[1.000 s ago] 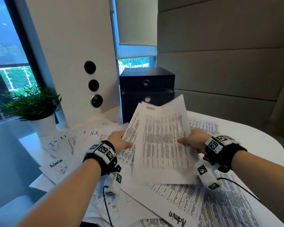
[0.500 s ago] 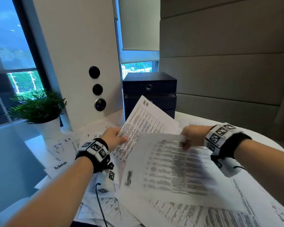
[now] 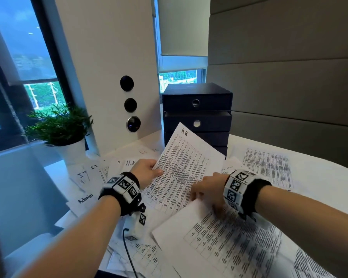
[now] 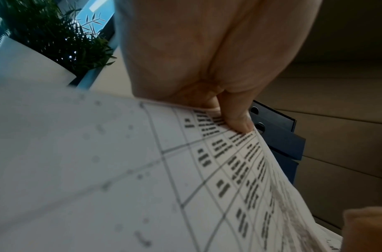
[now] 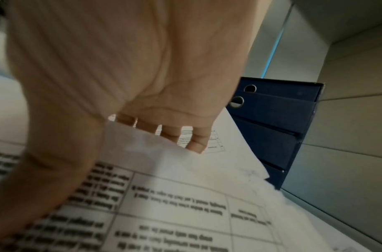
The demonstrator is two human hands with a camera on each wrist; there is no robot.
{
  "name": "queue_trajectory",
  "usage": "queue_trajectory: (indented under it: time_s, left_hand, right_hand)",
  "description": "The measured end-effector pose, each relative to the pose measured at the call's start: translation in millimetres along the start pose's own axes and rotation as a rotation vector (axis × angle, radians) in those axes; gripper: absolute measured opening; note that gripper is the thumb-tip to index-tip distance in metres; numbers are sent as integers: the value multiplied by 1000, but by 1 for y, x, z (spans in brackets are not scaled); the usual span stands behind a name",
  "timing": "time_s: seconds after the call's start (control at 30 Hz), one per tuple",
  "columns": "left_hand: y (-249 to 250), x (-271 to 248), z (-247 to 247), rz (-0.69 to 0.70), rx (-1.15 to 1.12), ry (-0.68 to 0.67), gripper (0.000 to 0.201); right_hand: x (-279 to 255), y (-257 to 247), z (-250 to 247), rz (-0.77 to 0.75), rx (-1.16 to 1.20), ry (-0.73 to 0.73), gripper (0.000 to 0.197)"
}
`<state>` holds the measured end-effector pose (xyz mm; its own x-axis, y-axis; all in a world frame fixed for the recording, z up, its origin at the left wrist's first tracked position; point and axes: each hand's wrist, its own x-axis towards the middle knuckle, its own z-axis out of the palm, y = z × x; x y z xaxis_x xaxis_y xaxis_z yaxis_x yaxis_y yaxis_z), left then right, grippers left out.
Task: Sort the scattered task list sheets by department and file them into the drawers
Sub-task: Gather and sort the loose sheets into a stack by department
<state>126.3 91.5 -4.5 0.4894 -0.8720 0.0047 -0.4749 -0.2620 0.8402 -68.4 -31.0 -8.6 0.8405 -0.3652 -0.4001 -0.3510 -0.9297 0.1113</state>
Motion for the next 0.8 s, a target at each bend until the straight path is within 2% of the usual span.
queue_trajectory:
  time_s: [0.07, 0.13, 0.27, 0.33, 0.4, 0.43, 0.5, 0.57, 0.6, 0.63, 0.7, 0.73, 0.8]
  left_hand:
    - [-2, 2, 0, -7, -9, 0, 12]
    - [-5, 2, 0, -28, -30, 5, 13]
    - [-3, 0, -1, -68, -91, 49, 17]
    - [-2, 2, 0, -119, -233, 80, 23]
    - [0, 1, -1, -169, -228, 37, 31]
    - [0, 1, 0, -199, -270, -2, 43]
    - [-1, 2, 3, -276, -363, -88, 68]
    - [-5, 8, 9, -293, -277, -134, 97]
    - [-1, 5, 12, -274, -213, -134, 100]
    - [-2, 6, 15, -248, -148, -113, 92]
    - [2, -1, 21, -168, 24, -91, 50]
    - [-1, -2, 23, -133, 122, -88, 36]
    - [-1, -4, 25, -89, 191, -68, 33]
  right_hand:
    - [-3, 4, 1, 32, -114, -3, 36]
    - [-11, 10, -1, 58, -107, 71, 29]
    - [-31, 48, -9, 244, 421, 355, 15]
    - [-45, 69, -11, 384, 685, 571, 16]
    - [-54, 84, -7, 571, 891, 691, 22]
    - [-55, 88, -4, 646, 920, 675, 24]
    - [-51, 84, 4, 709, 876, 541, 20]
    - [-41, 68, 15, 669, 980, 420, 12]
    - [-36, 57, 21, 614, 1115, 369, 11]
    - [-33, 45, 25, 553, 1263, 323, 12]
    - [-30, 27, 29, 477, 1438, 271, 9]
    - [-31, 23, 29, 463, 1428, 259, 7]
    - [-40, 26, 24, 473, 1282, 230, 22]
